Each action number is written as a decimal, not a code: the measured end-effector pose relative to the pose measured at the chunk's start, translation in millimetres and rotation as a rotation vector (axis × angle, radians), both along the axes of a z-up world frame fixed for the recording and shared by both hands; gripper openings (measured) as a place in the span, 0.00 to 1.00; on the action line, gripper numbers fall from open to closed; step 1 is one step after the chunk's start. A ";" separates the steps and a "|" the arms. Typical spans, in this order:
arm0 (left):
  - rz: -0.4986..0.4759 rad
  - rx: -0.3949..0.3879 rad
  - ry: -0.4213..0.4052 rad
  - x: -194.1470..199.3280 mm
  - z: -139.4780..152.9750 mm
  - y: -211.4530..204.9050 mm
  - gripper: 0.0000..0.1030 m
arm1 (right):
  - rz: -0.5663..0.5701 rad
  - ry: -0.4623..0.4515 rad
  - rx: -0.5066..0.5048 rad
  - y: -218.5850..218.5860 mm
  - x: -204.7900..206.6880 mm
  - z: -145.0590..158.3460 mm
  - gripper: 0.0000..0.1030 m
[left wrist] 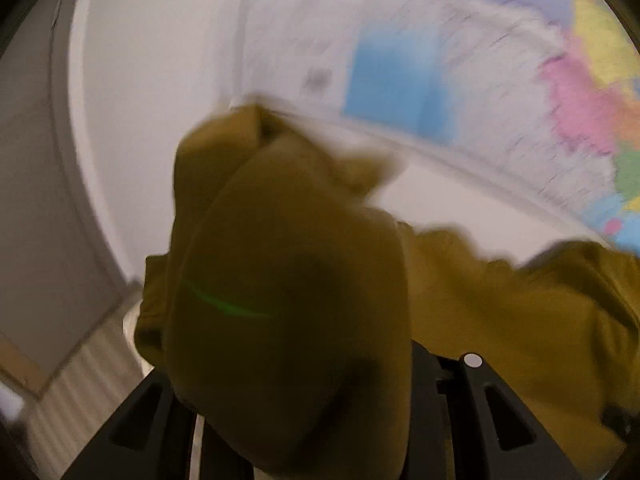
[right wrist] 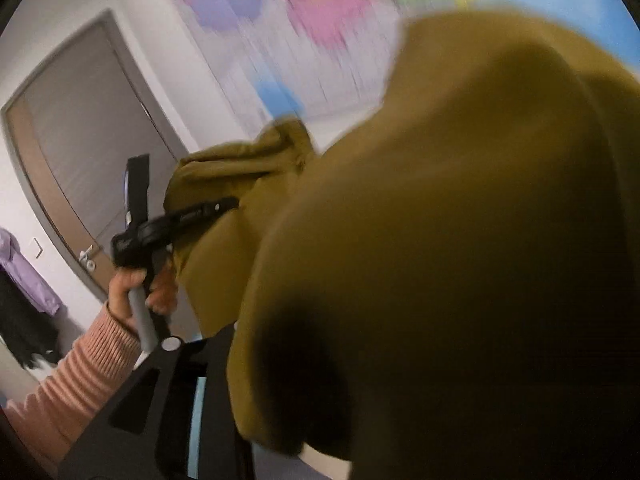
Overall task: Fold large clothes
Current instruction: 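Lower the olive jacket onto the cream and pink stack with both grippers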
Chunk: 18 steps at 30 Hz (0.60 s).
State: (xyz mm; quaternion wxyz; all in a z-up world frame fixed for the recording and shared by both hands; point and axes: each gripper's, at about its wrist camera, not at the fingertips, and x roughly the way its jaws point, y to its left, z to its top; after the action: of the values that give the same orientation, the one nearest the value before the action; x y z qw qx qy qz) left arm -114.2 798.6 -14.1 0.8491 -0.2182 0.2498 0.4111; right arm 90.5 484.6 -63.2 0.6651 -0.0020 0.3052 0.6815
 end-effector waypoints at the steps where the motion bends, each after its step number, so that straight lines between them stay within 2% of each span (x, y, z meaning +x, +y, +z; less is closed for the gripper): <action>1: 0.000 -0.026 -0.034 -7.9 -5.2 2.3 0.29 | 0.016 0.011 0.000 -4.7 0.2 0.1 0.43; 5: -0.006 -0.040 -0.028 -14.2 -3.7 5.5 0.32 | 0.063 0.021 -0.005 -40.1 2.8 12.1 0.58; 7: -0.009 -0.040 -0.016 -13.4 -2.8 5.3 0.33 | 0.031 0.041 -0.024 -60.9 10.0 10.9 0.72; 10: -0.004 -0.055 0.002 -14.3 -2.4 7.3 0.42 | -0.045 0.095 -0.023 -95.7 28.4 4.9 0.72; 12: 0.017 -0.058 0.023 -13.6 -2.2 4.2 0.55 | -0.112 0.155 -0.016 -111.6 45.4 0.8 0.73; 15: 0.056 -0.011 0.070 -15.9 3.0 -5.4 0.69 | -0.134 0.160 0.004 -108.6 54.8 3.0 0.53; 16: 0.062 0.007 0.086 -18.6 6.6 -11.5 0.70 | -0.118 0.146 0.024 -106.3 51.7 6.6 0.38; 18: 0.067 0.029 0.135 -22.1 12.1 -22.0 0.72 | -0.117 0.054 0.016 -101.5 39.7 13.2 0.26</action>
State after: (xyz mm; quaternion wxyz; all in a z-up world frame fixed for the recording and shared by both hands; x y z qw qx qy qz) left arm -136.3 776.5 -1.9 0.8192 -0.1859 0.2930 0.4566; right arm 130.3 383.1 -49.9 0.6953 0.0397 0.3171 0.6438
